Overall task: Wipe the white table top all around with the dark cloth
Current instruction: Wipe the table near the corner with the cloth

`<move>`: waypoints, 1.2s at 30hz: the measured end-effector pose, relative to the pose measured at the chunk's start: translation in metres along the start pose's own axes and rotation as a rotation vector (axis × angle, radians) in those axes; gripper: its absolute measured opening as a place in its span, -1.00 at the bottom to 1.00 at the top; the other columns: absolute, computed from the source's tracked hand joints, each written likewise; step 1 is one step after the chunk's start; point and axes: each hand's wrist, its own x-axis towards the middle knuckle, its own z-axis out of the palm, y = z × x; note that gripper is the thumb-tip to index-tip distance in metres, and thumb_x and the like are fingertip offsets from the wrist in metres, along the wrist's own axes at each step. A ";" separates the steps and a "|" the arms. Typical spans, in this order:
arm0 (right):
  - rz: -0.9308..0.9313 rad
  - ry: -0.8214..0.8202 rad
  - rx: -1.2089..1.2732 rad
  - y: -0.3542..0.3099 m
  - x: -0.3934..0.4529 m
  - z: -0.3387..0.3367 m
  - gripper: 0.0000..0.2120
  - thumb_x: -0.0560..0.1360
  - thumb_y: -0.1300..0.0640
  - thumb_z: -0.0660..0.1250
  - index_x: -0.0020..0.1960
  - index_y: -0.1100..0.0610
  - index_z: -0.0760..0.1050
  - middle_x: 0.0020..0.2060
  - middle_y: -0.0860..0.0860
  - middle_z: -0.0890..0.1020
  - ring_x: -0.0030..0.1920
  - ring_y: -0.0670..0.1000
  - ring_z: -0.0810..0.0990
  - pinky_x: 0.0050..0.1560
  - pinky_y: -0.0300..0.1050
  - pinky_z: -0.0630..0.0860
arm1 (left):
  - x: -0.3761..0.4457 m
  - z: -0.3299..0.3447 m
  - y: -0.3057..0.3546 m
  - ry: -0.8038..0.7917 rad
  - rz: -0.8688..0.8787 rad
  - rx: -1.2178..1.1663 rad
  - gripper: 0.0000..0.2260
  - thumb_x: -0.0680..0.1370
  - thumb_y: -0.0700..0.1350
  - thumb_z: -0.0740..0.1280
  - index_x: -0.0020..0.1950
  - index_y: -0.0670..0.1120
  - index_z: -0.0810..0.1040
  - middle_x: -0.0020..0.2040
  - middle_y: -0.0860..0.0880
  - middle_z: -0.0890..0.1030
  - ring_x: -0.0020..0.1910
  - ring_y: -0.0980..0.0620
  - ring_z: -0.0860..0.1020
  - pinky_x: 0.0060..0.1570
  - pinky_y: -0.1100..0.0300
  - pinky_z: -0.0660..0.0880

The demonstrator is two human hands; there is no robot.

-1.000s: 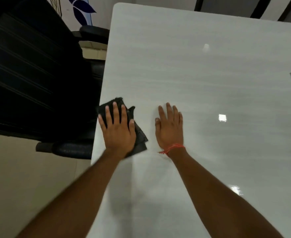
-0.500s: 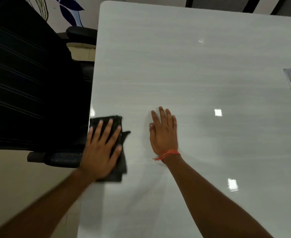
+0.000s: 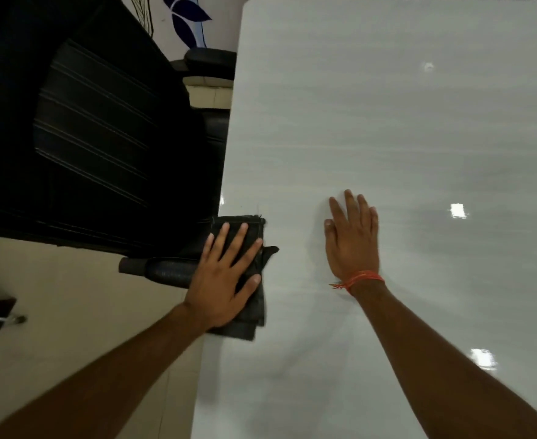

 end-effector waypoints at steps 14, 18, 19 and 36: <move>-0.004 -0.008 0.065 0.000 0.000 -0.004 -0.52 0.63 0.02 0.00 0.49 0.11 0.35 0.54 0.16 0.26 0.57 0.22 0.12 0.56 0.20 0.00 | 0.011 0.006 -0.009 0.043 -0.015 0.024 -0.45 0.65 0.22 0.01 0.61 0.07 0.14 0.64 -0.10 0.04 0.60 -0.26 -0.06 0.53 -0.22 0.01; -0.011 -0.082 0.138 0.002 -0.013 -0.013 -0.51 0.62 0.04 -0.02 0.49 0.13 0.36 0.55 0.18 0.23 0.57 0.21 0.11 0.57 0.14 -0.04 | -0.105 0.010 0.033 -0.043 0.002 -0.009 -0.44 0.65 0.21 0.03 0.62 0.04 0.12 0.64 -0.11 -0.01 0.60 -0.25 -0.12 0.52 -0.26 0.00; -0.017 -0.077 0.151 0.003 -0.024 -0.013 -0.51 0.62 0.06 -0.02 0.49 0.13 0.36 0.55 0.18 0.24 0.57 0.20 0.11 0.58 0.13 -0.04 | -0.111 0.011 0.031 -0.046 0.021 -0.021 -0.44 0.65 0.21 0.03 0.61 0.03 0.13 0.64 -0.11 -0.01 0.60 -0.25 -0.12 0.52 -0.26 0.00; -0.153 -0.053 0.281 0.034 -0.173 -0.024 -0.56 0.64 0.11 0.03 0.48 0.18 0.36 0.52 0.18 0.30 0.56 0.15 0.18 0.58 -0.02 -0.06 | -0.232 0.024 0.100 -0.063 -0.106 0.011 -0.43 0.65 0.18 0.07 0.62 0.02 0.09 0.64 -0.14 -0.01 0.60 -0.26 -0.11 0.50 -0.28 0.05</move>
